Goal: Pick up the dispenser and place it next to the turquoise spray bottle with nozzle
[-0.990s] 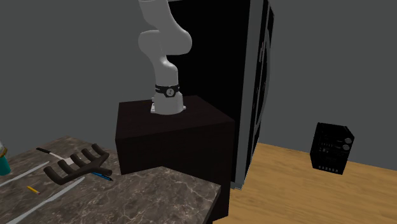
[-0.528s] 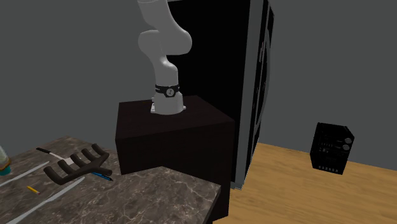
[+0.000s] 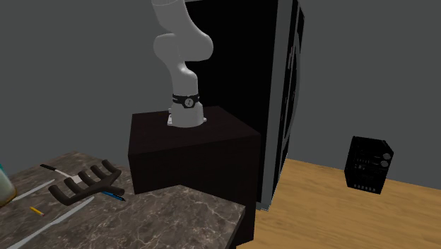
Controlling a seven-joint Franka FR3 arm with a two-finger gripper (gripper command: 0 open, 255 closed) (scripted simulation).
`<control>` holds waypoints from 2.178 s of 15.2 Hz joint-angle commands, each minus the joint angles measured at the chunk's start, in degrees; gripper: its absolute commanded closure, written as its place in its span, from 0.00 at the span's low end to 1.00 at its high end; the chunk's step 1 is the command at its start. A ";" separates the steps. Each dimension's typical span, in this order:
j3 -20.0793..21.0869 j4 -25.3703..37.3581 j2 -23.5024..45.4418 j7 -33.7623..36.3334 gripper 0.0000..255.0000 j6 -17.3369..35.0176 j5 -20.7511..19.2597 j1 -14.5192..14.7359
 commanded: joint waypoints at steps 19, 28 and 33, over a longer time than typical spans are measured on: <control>3.04 -1.49 5.46 -2.33 1.00 6.37 3.86 -1.77; 1.22 -0.62 2.33 -1.11 0.00 2.68 1.65 -0.89; 0.78 -0.27 1.56 -0.79 0.00 1.66 1.08 -0.70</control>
